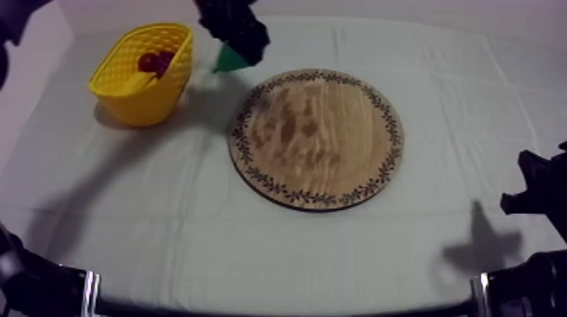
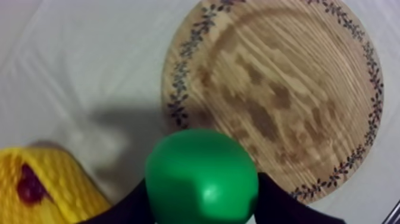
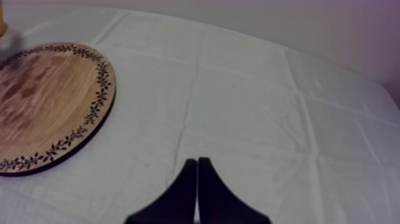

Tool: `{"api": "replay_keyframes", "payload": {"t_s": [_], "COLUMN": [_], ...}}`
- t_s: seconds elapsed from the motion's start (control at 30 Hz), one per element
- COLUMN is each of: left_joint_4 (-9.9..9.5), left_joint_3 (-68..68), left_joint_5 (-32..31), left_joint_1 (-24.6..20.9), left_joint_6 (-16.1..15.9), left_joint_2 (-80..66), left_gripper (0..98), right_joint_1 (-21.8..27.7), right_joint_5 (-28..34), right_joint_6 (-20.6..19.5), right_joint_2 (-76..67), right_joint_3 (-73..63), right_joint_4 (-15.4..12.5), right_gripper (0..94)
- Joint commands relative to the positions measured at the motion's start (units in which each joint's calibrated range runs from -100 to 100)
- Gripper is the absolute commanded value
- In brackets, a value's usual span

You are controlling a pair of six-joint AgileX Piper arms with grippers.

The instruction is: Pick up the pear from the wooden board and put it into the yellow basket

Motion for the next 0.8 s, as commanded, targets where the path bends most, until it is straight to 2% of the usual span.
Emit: {"api": "replay_keyframes", "payload": {"t_s": [0.0, 0.37, 0.77], "left_joint_4": [0.01, -1.00, -3.45], "left_joint_3": [3.3, 3.6, 0.2], "left_joint_5": [1.1, 4.5, -0.9], "left_joint_1": [-1.4, -9.0, -14.9], "left_joint_6": [1.7, 6.3, 7.4], "left_joint_2": [-6.1, -15.8, -10.0], "left_gripper": [43.9, 43.1, 42.0], "right_joint_1": [0.0, 0.0, 0.0], "right_joint_5": [0.0, 0.0, 0.0], "right_joint_6": [0.0, 0.0, 0.0], "right_joint_2": [0.0, 0.0, 0.0], "right_joint_3": [0.1, 0.1, 0.1], "right_joint_4": [0.0, 0.0, 0.0], "right_gripper": [0.3, 0.3, 0.3]}}
